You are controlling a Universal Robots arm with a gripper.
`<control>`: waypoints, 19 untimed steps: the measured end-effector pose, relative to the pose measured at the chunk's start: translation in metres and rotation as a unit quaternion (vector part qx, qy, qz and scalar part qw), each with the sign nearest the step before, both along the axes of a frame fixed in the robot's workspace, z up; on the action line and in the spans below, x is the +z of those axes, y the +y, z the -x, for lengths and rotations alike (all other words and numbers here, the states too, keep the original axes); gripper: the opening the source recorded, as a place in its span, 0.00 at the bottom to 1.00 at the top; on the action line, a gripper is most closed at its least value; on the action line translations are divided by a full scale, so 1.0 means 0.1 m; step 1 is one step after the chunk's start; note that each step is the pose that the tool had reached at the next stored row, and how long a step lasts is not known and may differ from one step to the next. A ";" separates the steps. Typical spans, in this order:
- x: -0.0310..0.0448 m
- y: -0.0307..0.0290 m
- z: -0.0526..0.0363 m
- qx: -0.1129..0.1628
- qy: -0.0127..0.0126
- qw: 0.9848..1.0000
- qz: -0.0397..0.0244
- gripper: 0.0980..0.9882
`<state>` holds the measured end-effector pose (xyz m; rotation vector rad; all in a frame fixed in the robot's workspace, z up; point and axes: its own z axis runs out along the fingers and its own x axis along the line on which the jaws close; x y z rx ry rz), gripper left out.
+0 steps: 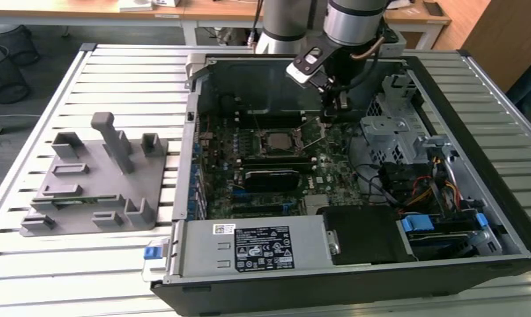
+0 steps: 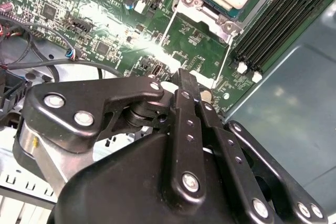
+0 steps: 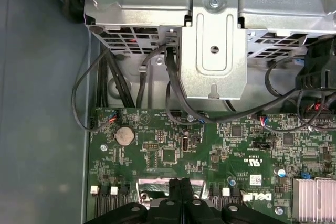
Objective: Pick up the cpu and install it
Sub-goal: 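Close the cpu cover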
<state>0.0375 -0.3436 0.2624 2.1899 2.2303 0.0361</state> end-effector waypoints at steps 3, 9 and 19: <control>-0.013 0.011 -0.029 0.000 0.000 1.000 0.000 0.01; -0.035 0.030 -0.086 0.000 0.000 1.000 0.000 0.01; -0.068 0.044 -0.152 0.000 0.000 1.000 0.000 0.01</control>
